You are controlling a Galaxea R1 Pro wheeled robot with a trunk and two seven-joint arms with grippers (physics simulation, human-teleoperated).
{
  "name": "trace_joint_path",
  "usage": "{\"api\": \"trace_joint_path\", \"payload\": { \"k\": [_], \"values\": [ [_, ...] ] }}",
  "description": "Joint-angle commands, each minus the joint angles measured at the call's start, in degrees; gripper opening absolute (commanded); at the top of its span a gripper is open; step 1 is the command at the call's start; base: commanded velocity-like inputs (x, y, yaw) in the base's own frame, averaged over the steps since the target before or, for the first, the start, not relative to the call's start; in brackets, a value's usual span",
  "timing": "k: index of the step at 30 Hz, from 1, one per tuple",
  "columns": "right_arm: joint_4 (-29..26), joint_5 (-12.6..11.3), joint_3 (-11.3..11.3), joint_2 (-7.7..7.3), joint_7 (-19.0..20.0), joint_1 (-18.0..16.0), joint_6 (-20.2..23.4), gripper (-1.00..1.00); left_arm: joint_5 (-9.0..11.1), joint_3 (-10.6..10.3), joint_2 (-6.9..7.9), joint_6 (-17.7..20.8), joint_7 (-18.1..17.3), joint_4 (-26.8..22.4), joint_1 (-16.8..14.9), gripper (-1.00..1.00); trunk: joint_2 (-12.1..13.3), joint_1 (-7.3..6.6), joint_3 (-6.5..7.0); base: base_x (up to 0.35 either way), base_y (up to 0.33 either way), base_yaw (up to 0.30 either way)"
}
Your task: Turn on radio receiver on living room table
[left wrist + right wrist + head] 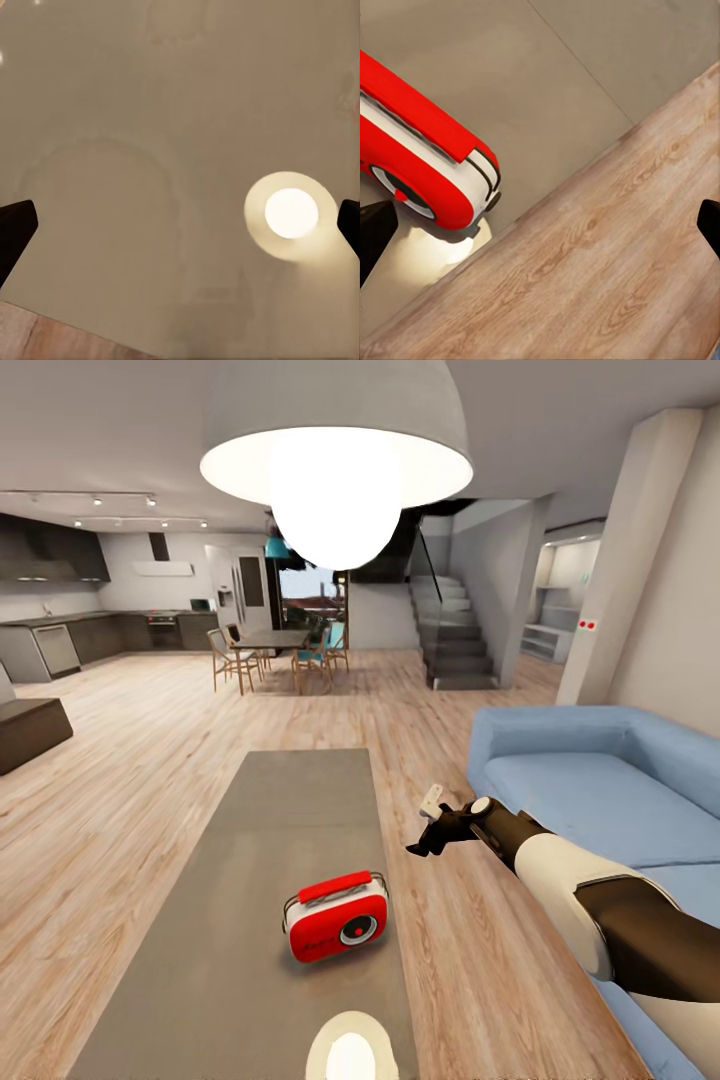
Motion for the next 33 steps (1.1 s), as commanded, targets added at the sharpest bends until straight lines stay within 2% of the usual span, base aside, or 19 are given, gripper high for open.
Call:
{"api": "trace_joint_path", "payload": {
  "k": [1,33],
  "values": [
    [0.0,0.0,0.0,-0.01,0.0,0.0,0.0,1.0,0.0,0.0,0.0,0.0,0.0,0.0,0.0,1.0,0.0,0.0,-0.09,0.0,0.0,0.0],
    [0.0,0.1,0.0,-0.15,-0.2,0.0,0.0,1.0,0.0,0.0,0.09,0.0,-0.3,0.0,0.0,1.0,0.0,0.0,-3.03,0.0,0.0,0.0]
  ]
}}
